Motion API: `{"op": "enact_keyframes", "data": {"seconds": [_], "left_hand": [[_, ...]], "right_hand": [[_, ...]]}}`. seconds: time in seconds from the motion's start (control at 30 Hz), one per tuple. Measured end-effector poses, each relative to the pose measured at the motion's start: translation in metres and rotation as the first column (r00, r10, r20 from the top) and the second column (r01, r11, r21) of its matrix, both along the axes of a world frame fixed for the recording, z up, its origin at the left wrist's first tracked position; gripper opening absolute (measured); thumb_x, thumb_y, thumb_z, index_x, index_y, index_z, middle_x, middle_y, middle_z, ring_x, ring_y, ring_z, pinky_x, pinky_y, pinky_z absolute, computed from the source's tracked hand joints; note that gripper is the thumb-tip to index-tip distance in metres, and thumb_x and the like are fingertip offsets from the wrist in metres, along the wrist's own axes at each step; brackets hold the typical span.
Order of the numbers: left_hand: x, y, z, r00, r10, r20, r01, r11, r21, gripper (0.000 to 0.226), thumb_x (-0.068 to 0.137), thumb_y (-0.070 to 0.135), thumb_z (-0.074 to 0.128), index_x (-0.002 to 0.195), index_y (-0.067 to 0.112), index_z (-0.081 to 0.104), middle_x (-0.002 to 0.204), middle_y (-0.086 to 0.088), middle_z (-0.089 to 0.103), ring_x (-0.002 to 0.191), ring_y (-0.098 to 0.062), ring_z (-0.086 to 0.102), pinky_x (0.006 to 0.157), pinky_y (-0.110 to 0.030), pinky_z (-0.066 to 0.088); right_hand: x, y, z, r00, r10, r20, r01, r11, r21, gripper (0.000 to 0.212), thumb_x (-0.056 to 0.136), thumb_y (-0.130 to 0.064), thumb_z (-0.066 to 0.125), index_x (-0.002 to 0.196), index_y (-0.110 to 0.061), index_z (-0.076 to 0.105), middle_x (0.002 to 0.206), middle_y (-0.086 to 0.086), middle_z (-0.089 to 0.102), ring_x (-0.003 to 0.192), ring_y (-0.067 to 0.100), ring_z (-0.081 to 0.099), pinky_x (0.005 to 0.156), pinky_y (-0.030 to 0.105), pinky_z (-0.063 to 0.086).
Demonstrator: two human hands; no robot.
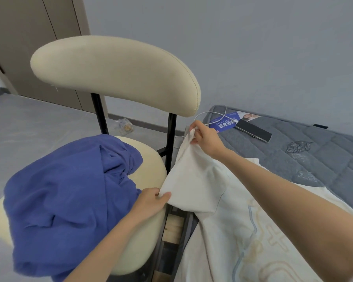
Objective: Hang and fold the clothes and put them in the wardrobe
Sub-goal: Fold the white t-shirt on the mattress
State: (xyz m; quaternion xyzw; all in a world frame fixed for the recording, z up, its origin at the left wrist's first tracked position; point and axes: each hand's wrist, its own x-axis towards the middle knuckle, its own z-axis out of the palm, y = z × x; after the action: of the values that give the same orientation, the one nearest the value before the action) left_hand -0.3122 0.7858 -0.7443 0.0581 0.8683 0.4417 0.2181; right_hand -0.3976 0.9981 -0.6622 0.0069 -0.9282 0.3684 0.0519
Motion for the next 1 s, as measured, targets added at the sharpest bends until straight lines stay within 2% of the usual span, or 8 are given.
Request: {"op": "enact_keyframes", "data": {"seconds": [0.1, 0.23, 0.4, 0.5, 0.6, 0.73, 0.9, 1.0], "left_hand": [[0.005, 0.009, 0.015, 0.997, 0.069, 0.019, -0.07, 0.992, 0.106, 0.028, 0.089, 0.024, 0.059, 0.069, 0.008, 0.048, 0.067, -0.002, 0.05, 0.061, -0.013, 0.043, 0.057, -0.022, 0.032], [0.018, 0.027, 0.043, 0.98, 0.19, -0.067, -0.171, 0.961, 0.217, 0.026, 0.08, 0.009, 0.065, 0.064, 0.012, 0.044, 0.06, 0.004, 0.048, 0.054, -0.007, 0.04, 0.048, -0.01, 0.031], [0.043, 0.069, 0.063, 0.979, 0.063, -0.195, 0.001, 0.95, 0.311, 0.029, 0.075, -0.001, 0.06, 0.068, 0.016, 0.037, 0.093, 0.009, 0.066, 0.084, -0.013, 0.057, 0.068, -0.025, 0.047], [0.063, 0.104, 0.062, 0.966, -0.165, -0.198, 0.216, 0.937, 0.275, 0.029, 0.077, 0.001, 0.057, 0.075, 0.023, 0.038, 0.101, 0.014, 0.068, 0.09, -0.017, 0.062, 0.075, -0.034, 0.051], [0.084, 0.135, 0.053, 0.904, -0.416, -0.095, 0.427, 0.875, 0.227, 0.031, 0.08, 0.01, 0.059, 0.092, 0.032, 0.04, 0.087, 0.018, 0.066, 0.088, -0.015, 0.064, 0.074, -0.027, 0.05], [0.1, 0.144, 0.041, 0.862, -0.498, -0.099, 0.506, 0.857, 0.097, 0.046, 0.078, 0.024, 0.068, 0.113, 0.042, 0.044, 0.114, 0.02, 0.057, 0.094, -0.003, 0.056, 0.087, -0.024, 0.048], [0.09, 0.125, 0.022, 0.818, -0.502, -0.281, 0.409, 0.851, -0.33, 0.082, 0.072, 0.025, 0.068, 0.138, 0.043, 0.023, 0.144, 0.011, 0.011, 0.131, -0.016, 0.013, 0.104, -0.029, 0.017], [0.085, 0.114, 0.008, 0.883, -0.429, -0.193, 0.389, 0.896, -0.214, 0.088, 0.073, 0.018, 0.065, 0.142, 0.042, 0.015, 0.143, 0.005, 0.013, 0.131, -0.02, 0.019, 0.106, -0.032, 0.028]], "right_hand": [[0.004, 0.003, 0.006, 0.998, -0.023, 0.062, 0.028, 0.997, -0.078, 0.02, 0.1, -0.008, 0.033, 0.102, -0.012, 0.052, 0.102, 0.006, 0.058, 0.092, 0.02, 0.053, 0.078, 0.027, 0.04], [0.011, 0.024, 0.009, 0.982, -0.137, 0.126, 0.168, 0.945, -0.281, 0.016, 0.097, -0.009, 0.039, 0.097, -0.017, 0.052, 0.106, 0.003, 0.059, 0.101, 0.022, 0.056, 0.087, 0.035, 0.049], [0.047, 0.07, 0.011, 0.935, -0.3, 0.19, 0.354, 0.826, -0.439, 0.021, 0.098, -0.007, 0.037, 0.087, -0.02, 0.049, 0.103, 0.009, 0.059, 0.097, 0.024, 0.06, 0.087, 0.034, 0.052], [0.084, 0.105, 0.002, 0.892, -0.413, 0.183, 0.451, 0.82, -0.351, 0.026, 0.093, -0.006, 0.031, 0.083, -0.023, 0.048, 0.1, 0.009, 0.059, 0.09, 0.025, 0.056, 0.082, 0.038, 0.049], [0.127, 0.142, -0.016, 0.804, -0.544, 0.241, 0.583, 0.801, -0.137, 0.025, 0.091, -0.006, 0.033, 0.079, -0.019, 0.051, 0.099, 0.01, 0.059, 0.091, 0.028, 0.053, 0.087, 0.044, 0.048], [0.175, 0.176, -0.038, 0.686, -0.626, 0.371, 0.578, 0.779, 0.244, 0.025, 0.09, -0.005, 0.039, 0.097, -0.002, 0.063, 0.109, 0.015, 0.063, 0.103, 0.033, 0.055, 0.088, 0.039, 0.047], [0.17, 0.163, -0.043, 0.802, -0.533, 0.271, 0.5, 0.846, 0.185, 0.026, 0.089, -0.006, 0.041, 0.101, -0.013, 0.063, 0.106, 0.005, 0.064, 0.108, 0.026, 0.055, 0.087, 0.033, 0.045], [0.141, 0.142, -0.049, 0.889, -0.376, 0.26, 0.344, 0.925, 0.163, 0.03, 0.094, -0.012, 0.042, 0.118, -0.016, 0.06, 0.126, 0.004, 0.06, 0.12, 0.023, 0.049, 0.099, 0.032, 0.04]]}}
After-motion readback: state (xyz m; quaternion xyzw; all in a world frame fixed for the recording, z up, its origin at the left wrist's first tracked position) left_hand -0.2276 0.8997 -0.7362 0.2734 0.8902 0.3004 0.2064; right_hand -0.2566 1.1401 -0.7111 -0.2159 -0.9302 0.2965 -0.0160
